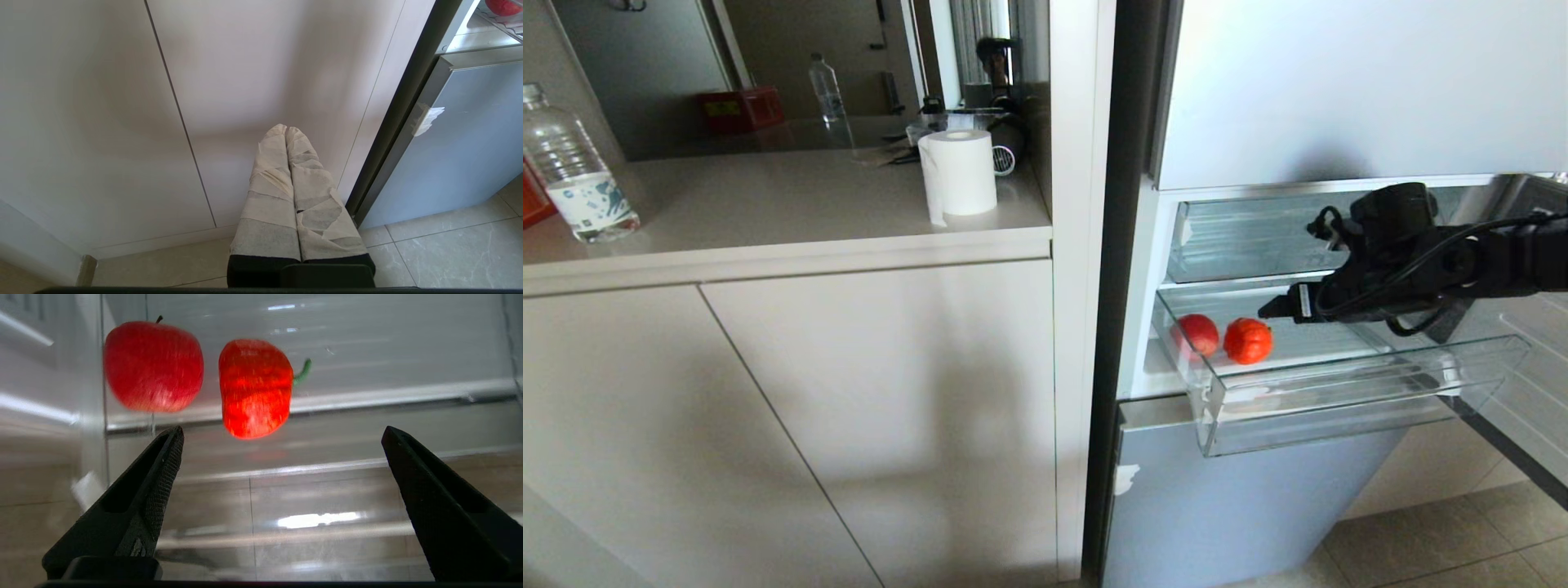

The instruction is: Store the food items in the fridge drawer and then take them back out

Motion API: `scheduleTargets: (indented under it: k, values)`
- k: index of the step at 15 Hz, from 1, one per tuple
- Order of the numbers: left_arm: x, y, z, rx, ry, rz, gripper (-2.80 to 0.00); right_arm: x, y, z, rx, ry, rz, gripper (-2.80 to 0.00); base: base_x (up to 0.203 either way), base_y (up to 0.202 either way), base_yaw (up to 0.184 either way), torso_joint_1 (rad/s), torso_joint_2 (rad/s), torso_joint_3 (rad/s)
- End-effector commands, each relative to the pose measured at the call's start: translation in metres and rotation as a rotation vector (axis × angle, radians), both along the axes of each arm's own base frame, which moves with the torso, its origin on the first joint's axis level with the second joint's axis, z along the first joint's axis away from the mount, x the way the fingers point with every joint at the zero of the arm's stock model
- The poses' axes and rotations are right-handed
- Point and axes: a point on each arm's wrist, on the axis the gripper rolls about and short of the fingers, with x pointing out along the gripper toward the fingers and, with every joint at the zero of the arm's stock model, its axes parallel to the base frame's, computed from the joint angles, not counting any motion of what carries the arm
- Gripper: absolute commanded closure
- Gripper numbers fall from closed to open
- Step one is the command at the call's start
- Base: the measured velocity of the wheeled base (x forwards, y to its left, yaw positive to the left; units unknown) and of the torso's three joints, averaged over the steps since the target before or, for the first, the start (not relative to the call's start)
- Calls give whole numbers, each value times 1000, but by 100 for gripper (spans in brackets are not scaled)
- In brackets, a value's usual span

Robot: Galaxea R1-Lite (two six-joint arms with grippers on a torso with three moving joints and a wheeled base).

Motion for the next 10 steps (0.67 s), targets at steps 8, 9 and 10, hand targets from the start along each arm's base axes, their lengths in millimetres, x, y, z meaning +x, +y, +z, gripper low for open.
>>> scheduleTargets:
  k: [8, 9, 10]
  values:
    - [0, 0, 0, 0, 0, 1, 0, 46, 13, -49, 3, 53, 24, -280, 0, 0, 0, 0, 0, 0]
    - [0, 0, 0, 0, 0, 1, 0, 49, 13, -52, 3, 54, 23, -280, 0, 0, 0, 0, 0, 0]
    - [0, 0, 0, 0, 0, 1, 0, 52, 13, -56, 4, 56, 22, -280, 0, 0, 0, 0, 0, 0]
